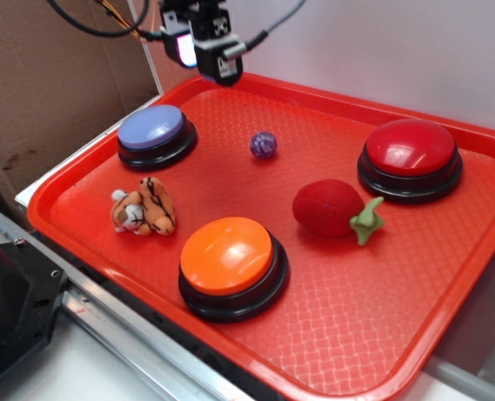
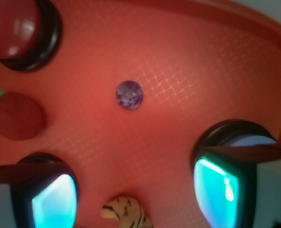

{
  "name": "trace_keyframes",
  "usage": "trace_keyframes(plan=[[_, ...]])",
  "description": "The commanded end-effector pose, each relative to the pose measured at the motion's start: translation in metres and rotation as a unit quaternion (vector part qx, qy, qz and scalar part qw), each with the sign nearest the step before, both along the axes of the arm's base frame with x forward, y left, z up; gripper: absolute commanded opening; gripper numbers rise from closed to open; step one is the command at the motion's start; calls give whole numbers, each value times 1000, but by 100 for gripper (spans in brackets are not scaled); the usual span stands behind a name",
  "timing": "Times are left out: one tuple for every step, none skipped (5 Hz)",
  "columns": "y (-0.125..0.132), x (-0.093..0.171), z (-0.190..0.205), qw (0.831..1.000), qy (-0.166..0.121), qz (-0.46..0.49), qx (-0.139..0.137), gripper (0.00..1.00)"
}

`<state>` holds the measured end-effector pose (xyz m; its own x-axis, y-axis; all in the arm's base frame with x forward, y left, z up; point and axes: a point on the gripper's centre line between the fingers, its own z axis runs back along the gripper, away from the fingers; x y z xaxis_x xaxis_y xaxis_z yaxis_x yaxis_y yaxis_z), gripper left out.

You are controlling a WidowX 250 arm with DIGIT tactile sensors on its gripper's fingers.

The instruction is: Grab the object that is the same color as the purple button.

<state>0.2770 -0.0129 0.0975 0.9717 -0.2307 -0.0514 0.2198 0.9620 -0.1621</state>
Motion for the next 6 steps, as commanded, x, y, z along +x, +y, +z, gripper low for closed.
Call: trace_keyframes(plan=[[-15, 45, -42, 999, 0, -42, -7, 100], [-19, 52, -55, 999, 15, -43, -7, 100], [-21, 46, -66, 998, 40, -46, 0, 100], [-27, 36, -71, 997, 58, -55, 9, 100], [-30, 23, -76, 996, 73, -56, 21, 100], [-27, 16, -79, 995, 78, -54, 25, 0]])
